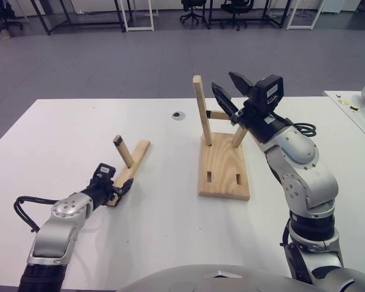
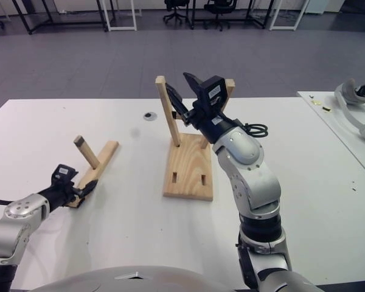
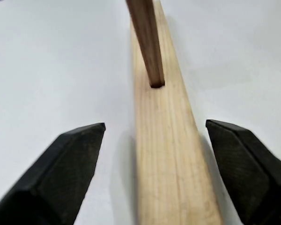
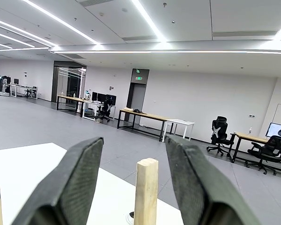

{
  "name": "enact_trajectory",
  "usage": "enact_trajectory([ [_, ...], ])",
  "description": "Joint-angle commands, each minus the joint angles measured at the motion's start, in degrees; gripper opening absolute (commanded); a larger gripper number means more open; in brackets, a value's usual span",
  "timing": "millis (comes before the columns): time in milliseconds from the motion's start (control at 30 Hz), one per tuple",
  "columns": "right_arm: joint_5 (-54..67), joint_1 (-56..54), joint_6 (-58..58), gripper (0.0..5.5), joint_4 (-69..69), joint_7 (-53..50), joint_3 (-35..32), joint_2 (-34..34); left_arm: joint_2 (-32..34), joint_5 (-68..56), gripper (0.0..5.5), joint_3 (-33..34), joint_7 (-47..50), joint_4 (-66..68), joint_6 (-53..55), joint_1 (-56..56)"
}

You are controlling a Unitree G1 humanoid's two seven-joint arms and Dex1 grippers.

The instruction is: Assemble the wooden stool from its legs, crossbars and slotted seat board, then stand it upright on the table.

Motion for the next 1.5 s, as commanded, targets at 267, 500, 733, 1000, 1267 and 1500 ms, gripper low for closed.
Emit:
enact_trajectory([
  [267, 0.08, -0.77, -0.07, 2.44, 0.81, 0.37, -0.07, 0.28, 5.52, 6.52, 2.77, -7.19, -4.95, 16.75, -6.54, 3.41],
  [500, 1.14, -1.11, 0.65, 2.44, 1.51, 0.89, -0.71, 0.29, 5.95, 6.24, 2.05, -7.27, -8.94, 30.77, -18.55, -4.37],
  [733, 12.17, -2.85, 7.60, 2.44, 4.85, 1.49, -7.92, 1.29, 7.52, -10.37, 2.04, 1.15, -19.34, 21.08, -9.16, -29.85],
  [1000, 36.93, -11.07, 15.84, 3.19, 8.63, 0.91, -19.80, 1.44, 10.26, -31.40, 2.04, 9.04, -27.43, 13.56, 10.25, -45.11],
  [1267, 55.95, -15.72, 20.86, 3.27, 16.46, 0.51, -23.80, -2.56, 7.10, -51.19, 2.04, 9.29, -27.16, 7.38, 27.14, -49.16],
  [1500, 72.70, -14.27, 23.47, 3.45, 14.47, 1.36, -22.85, -5.91, 7.57, -52.40, 2.04, 7.54, -29.39, 6.24, 27.74, -47.45],
])
